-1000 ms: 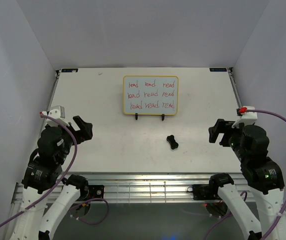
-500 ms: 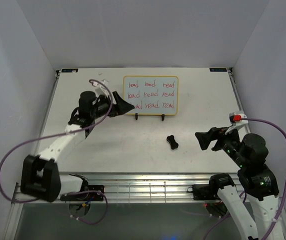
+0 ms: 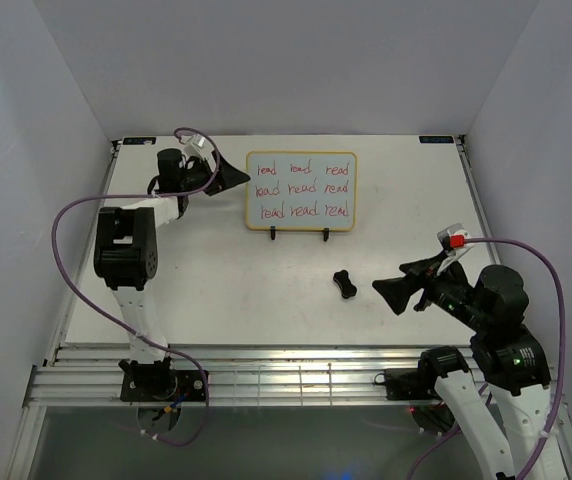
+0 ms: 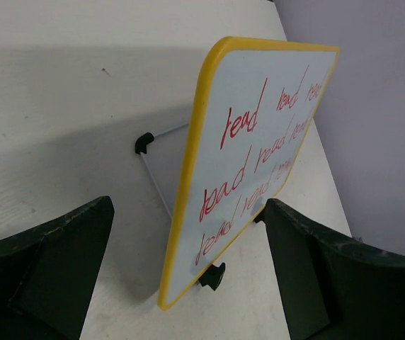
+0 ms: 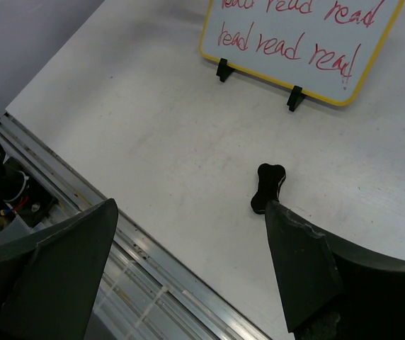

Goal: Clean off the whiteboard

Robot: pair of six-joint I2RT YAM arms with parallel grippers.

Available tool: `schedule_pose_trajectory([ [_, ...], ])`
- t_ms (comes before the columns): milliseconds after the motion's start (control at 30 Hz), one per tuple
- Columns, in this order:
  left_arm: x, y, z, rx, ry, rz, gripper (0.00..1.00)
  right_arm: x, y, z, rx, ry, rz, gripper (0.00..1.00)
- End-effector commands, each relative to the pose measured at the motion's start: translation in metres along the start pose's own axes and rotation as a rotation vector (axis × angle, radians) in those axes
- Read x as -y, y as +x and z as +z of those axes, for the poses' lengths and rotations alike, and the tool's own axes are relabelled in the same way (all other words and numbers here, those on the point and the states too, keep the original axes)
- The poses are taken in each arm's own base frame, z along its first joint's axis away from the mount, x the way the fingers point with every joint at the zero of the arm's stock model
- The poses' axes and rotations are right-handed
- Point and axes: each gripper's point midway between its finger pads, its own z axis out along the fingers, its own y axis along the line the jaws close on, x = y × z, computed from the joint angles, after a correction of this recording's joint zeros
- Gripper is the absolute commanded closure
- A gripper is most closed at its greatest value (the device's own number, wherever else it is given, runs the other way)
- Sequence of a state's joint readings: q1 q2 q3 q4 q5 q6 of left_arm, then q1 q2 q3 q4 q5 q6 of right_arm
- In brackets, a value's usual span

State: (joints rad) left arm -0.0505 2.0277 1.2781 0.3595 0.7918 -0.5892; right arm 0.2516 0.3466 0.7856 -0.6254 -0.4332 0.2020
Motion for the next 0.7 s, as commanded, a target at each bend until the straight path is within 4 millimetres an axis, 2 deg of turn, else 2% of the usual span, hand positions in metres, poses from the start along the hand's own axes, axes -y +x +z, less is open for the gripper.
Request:
schedule_pose_trajectory([
  [0, 0.044, -0.016, 0.007, -0.030, 0.231, 0.155, 0.02, -0.010, 0.000, 0.004, -0.005, -0.076, -0.027, 0.10],
  [33, 0.048, -0.018, 0.008, -0.038, 0.269, 0.169, 0.02, -0.013, 0.001, 0.005, -0.014, -0.095, -0.027, 0.10],
  [67, 0.043, -0.010, 0.012, -0.056, 0.295, 0.159, 0.02, -0.012, 0.002, 0.006, -0.023, -0.098, -0.024, 0.10],
  [100, 0.047, -0.008, 0.011, -0.064, 0.341, 0.183, 0.02, -0.011, 0.002, 0.006, -0.026, -0.091, -0.019, 0.10],
  [133, 0.049, -0.012, 0.013, -0.072, 0.365, 0.185, 0.02, -0.011, 0.002, 0.007, -0.036, -0.084, 0.001, 0.10],
  [167, 0.038, -0.005, 0.019, -0.092, 0.374, 0.164, 0.02, -0.015, -0.002, 0.005, -0.036, -0.100, -0.001, 0.09],
  [267, 0.036, -0.002, 0.024, -0.130, 0.439, 0.152, 0.05, -0.034, -0.010, 0.000, -0.037, -0.193, -0.018, 0.06],
  [400, 0.036, -0.001, 0.026, -0.132, 0.469, 0.157, 0.19, -0.042, -0.016, -0.007, -0.028, -0.224, -0.050, 0.05],
  [433, 0.037, -0.001, 0.024, -0.136, 0.484, 0.162, 0.36, -0.043, -0.017, -0.009, -0.026, -0.222, -0.057, 0.05],
  [533, 0.037, 0.000, 0.026, -0.136, 0.501, 0.147, 0.49, -0.041, -0.017, -0.010, -0.030, -0.209, -0.063, 0.05],
  [667, 0.035, -0.004, 0.031, -0.139, 0.511, 0.131, 0.49, -0.041, -0.012, -0.009, -0.045, -0.214, -0.043, 0.04],
])
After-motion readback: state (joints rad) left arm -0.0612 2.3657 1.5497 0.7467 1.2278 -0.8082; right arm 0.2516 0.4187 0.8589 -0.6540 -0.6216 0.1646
